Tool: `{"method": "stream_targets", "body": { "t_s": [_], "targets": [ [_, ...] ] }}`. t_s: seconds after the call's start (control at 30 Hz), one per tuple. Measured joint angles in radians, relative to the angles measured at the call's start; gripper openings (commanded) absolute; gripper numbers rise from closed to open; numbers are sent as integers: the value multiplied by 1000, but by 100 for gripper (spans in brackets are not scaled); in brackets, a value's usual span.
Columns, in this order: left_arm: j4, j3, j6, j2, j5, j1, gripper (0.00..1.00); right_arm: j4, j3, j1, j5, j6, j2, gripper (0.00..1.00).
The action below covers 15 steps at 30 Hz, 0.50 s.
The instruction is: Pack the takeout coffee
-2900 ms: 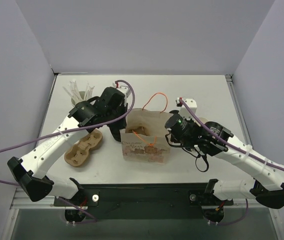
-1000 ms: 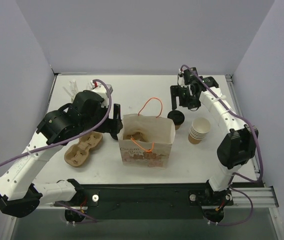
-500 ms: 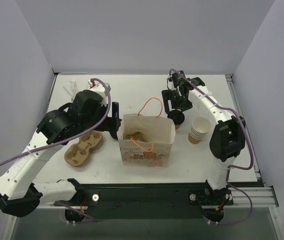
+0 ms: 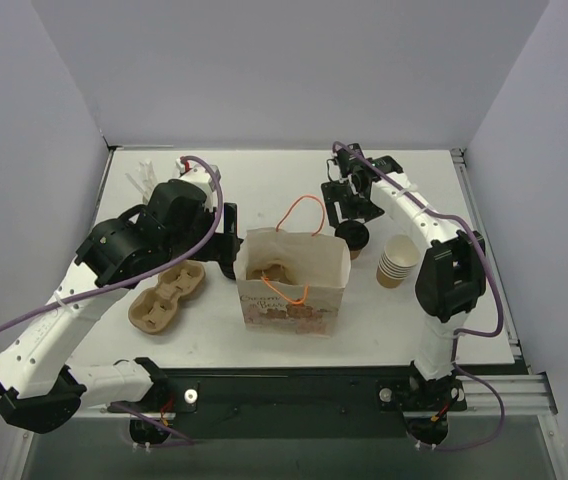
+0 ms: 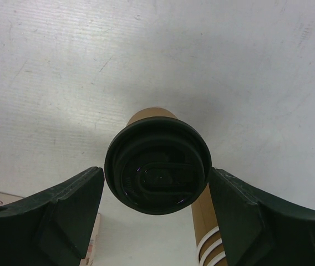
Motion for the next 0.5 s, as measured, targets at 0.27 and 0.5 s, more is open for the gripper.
{"method": "stream_targets", "body": {
  "t_s": [0.27,0.5],
  "targets": [
    [0,0,1,0,-4,0,91,1,-4,-5,5,-4,0,77],
    [0,0,0,0,-3,0,91,3,-32,-13,-6,-8,0,76]
  ]
}}
